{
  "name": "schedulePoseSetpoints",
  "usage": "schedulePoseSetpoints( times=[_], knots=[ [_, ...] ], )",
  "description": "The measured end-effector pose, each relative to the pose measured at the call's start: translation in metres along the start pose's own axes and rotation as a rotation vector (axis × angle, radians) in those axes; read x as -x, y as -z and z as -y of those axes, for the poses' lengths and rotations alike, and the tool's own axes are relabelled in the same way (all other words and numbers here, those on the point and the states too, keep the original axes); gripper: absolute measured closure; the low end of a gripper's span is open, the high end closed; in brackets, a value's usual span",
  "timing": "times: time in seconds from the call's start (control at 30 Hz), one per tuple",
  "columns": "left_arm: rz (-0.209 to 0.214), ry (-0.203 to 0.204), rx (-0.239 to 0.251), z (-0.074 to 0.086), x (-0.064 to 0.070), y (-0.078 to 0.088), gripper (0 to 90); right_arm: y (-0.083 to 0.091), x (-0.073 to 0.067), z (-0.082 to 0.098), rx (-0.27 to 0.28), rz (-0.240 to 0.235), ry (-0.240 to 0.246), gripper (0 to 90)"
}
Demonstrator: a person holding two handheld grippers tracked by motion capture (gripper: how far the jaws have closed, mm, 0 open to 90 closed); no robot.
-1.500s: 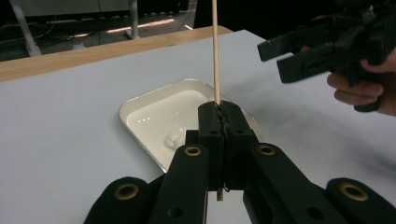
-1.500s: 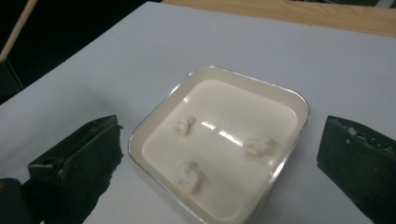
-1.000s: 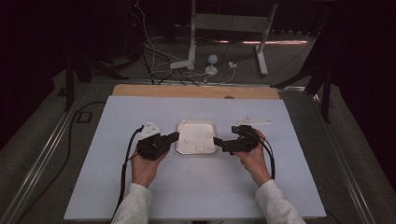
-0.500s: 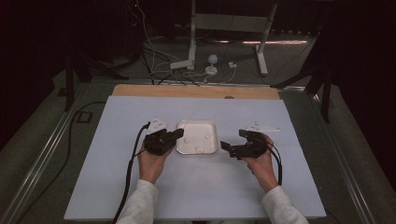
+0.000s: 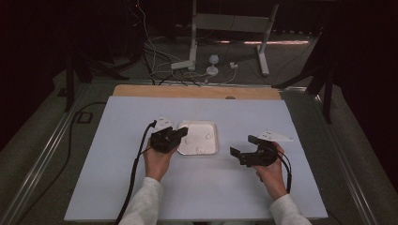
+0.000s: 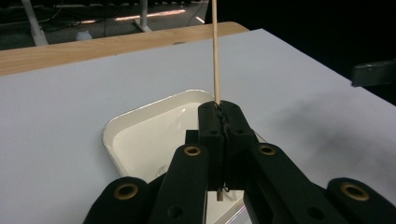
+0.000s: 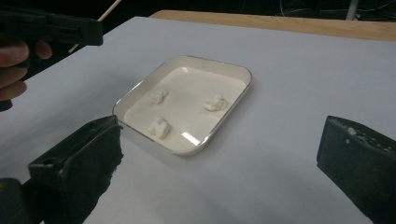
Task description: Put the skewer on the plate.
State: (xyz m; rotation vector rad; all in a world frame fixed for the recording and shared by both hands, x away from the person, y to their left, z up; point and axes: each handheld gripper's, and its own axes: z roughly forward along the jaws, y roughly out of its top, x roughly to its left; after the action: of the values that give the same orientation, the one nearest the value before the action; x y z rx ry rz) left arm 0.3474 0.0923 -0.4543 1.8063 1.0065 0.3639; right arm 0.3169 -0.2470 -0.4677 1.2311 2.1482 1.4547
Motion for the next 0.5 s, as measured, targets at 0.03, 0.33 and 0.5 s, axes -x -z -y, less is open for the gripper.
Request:
schedulePoseSetpoints(
  times=[0.03, 0.33, 0.5],
  knots=[
    [-0.003, 0.001, -0.002, 0.0, 0.0, -0.001, 89.6, 0.001, 0.0, 0.002, 0.0, 0.0, 0.001, 0.0],
    [-0.031, 0.011, -0.023, 0.002, -0.001, -0.011, 89.5, 0.015, 0.003, 0.003, 0.024, 0.001, -0.006, 0.0],
    [-0.038, 0.018, -0.035, 0.004, 0.0, -0.016, 89.5, 0.024, 0.006, 0.003, 0.041, 0.008, -0.018, 0.0]
  ],
)
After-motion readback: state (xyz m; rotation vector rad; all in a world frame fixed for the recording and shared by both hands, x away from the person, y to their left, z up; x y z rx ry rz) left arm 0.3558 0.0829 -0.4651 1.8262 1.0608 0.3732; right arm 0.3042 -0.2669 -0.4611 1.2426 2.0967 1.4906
